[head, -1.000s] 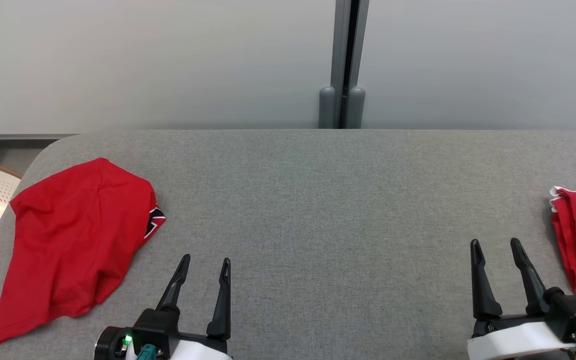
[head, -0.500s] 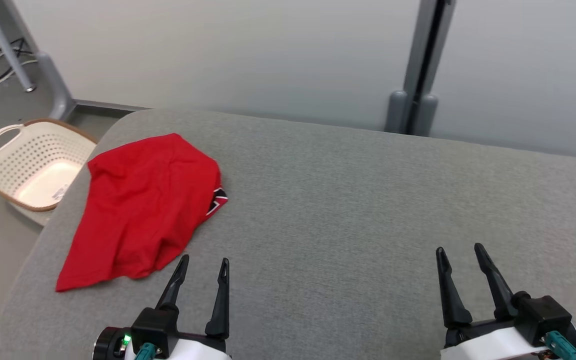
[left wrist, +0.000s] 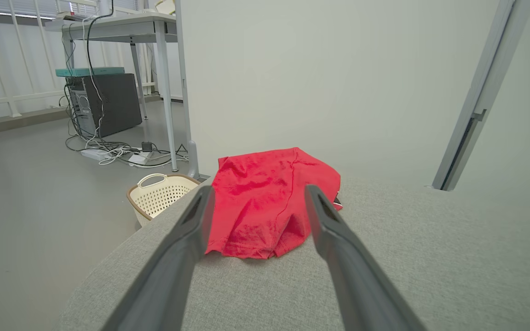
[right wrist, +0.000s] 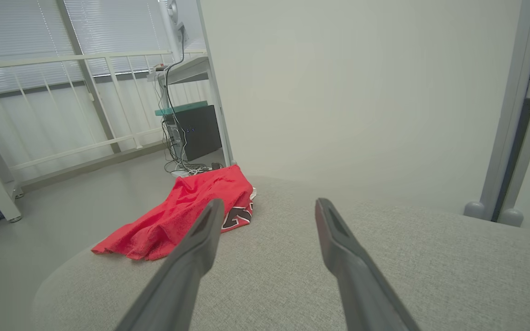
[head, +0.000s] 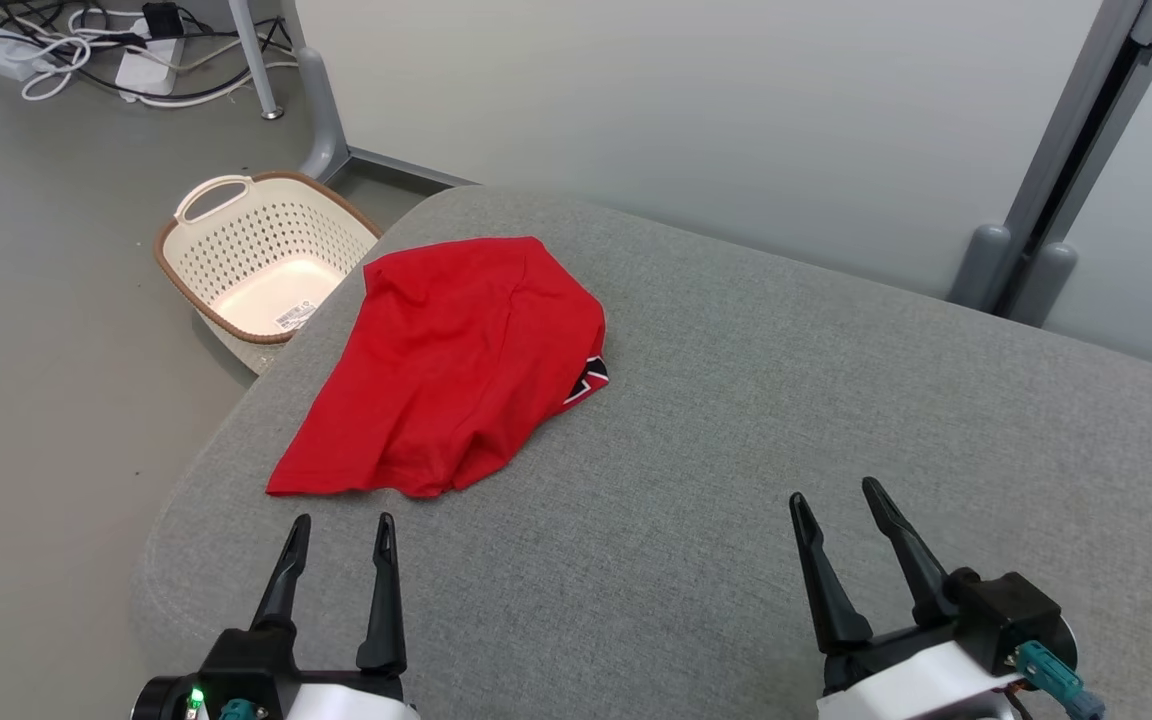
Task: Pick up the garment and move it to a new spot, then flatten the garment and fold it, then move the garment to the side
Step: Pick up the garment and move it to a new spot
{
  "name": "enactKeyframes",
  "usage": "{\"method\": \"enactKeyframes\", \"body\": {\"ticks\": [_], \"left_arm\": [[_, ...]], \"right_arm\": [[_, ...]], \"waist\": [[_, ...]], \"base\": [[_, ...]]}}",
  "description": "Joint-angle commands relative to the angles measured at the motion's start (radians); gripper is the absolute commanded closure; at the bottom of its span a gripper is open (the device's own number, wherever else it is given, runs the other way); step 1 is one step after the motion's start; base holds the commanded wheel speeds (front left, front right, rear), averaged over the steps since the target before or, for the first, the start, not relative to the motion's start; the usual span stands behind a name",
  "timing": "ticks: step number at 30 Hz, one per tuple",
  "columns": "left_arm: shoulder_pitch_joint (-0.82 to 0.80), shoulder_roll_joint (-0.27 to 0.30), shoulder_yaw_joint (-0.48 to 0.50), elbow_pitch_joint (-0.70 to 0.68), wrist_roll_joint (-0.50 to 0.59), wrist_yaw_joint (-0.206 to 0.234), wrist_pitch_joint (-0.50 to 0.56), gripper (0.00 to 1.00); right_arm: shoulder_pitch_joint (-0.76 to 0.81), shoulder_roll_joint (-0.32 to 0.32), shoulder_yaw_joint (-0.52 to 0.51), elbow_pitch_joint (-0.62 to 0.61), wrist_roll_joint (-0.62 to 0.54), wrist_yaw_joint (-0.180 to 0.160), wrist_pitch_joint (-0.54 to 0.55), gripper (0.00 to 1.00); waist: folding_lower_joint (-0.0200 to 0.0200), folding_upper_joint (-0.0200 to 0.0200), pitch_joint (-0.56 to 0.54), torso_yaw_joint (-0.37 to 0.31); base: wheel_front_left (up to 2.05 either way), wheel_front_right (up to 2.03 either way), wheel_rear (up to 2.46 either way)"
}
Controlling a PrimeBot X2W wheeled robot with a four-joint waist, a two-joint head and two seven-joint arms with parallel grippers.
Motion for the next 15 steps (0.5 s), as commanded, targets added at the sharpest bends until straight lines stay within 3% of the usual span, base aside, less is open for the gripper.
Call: {"method": "enactKeyframes", "body": {"ticks": [1, 15], "left_arm": [[0.007, 0.002, 0.010, -0.011, -0.007, 0.010, 0.000, 0.00], [0.029, 0.003, 0.047, -0.043, -0.012, 0.031, 0.000, 0.00]], "right_arm": [[-0.015, -0.003, 0.011, 0.009, 0.005, -0.001, -0.006, 0.00], [-0.072, -0.003, 0.059, 0.056, 0.012, -0.001, -0.006, 0.00]], "waist": [[0.0000, 0.0000, 0.012, 0.010], [0.0000, 0.0000, 0.031, 0.023]], "base": [[0.00, 0.00, 0.00], [0.00, 0.00, 0.00]]}}
